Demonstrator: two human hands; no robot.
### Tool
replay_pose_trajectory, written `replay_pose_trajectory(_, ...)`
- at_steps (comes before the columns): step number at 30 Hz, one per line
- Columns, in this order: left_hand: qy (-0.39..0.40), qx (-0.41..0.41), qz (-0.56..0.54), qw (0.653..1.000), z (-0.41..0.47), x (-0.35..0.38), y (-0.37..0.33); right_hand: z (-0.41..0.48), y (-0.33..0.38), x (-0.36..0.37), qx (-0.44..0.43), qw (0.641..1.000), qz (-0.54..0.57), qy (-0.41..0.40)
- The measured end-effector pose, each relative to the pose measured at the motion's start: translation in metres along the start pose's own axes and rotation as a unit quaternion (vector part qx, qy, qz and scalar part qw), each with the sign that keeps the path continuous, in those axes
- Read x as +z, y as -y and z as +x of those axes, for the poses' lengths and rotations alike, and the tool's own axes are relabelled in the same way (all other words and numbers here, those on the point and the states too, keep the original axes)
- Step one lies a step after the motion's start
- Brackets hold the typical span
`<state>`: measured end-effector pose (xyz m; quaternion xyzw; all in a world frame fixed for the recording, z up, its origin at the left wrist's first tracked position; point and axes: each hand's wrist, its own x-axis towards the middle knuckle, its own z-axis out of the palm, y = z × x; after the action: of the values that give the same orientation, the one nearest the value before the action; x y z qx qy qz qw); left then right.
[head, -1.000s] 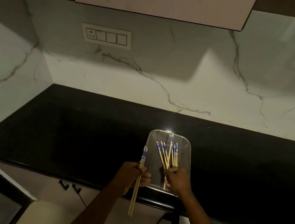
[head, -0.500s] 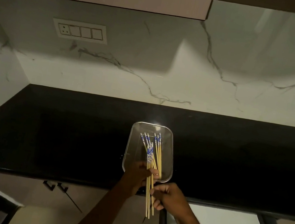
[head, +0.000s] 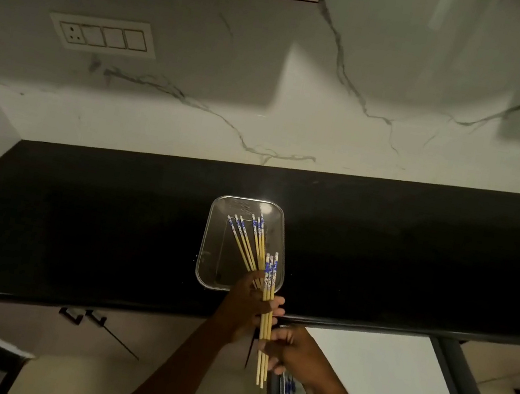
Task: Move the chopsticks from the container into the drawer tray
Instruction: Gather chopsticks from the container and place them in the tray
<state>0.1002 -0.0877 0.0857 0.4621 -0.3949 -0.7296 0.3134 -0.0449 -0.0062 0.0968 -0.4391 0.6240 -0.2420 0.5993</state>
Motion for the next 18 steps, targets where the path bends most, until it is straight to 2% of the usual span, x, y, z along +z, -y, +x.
replay_pose_trajectory(7, 0.075, 0.013, 0.11, 0.991, 0.002, 0.004, -0.01, -0.02, -0.022, -0.017, 0.01, 0.999, 0.027, 0.031)
replay_pose_trajectory(18, 0.094, 0.013, 0.171, 0.981, 0.004, 0.013, -0.014, -0.034, -0.029, -0.032, 0.005, 0.999, 0.01, 0.051)
